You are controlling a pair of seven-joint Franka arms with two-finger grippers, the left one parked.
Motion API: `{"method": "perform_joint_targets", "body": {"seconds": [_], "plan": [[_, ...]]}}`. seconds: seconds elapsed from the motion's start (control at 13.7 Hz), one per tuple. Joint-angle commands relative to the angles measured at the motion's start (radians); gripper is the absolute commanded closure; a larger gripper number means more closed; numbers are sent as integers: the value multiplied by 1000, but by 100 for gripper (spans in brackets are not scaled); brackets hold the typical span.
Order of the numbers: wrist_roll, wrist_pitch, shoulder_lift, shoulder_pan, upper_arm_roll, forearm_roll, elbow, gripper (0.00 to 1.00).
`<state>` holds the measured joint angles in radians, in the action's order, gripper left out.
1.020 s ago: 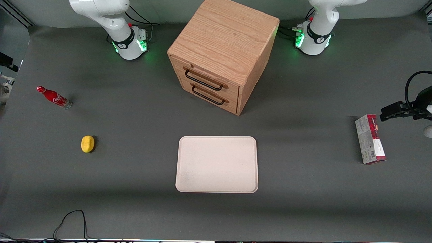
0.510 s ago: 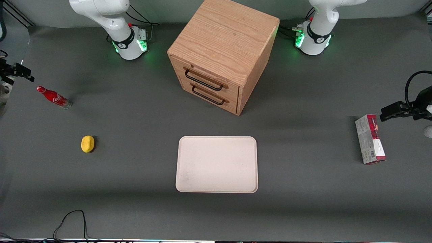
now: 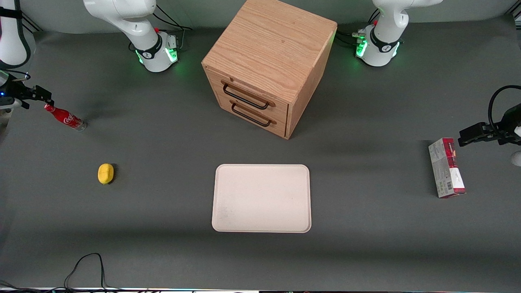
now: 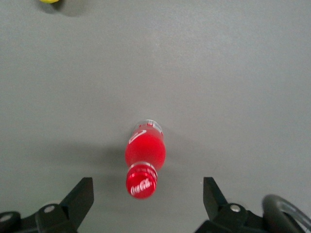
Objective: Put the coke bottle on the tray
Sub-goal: 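Lower the open right gripper over the bottle's middle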
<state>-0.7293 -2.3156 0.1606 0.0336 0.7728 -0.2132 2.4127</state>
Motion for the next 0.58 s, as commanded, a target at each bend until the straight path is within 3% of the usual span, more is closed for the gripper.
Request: {"method": "perform_joint_targets", "body": {"seconds": [0.0, 0.07, 0.51], "plan": [[-91, -39, -64, 12, 11, 86, -3, 0], [-108, -41, -73, 11, 16, 110, 3, 0], [-144, -97, -76, 12, 48, 113, 43, 0]]}}
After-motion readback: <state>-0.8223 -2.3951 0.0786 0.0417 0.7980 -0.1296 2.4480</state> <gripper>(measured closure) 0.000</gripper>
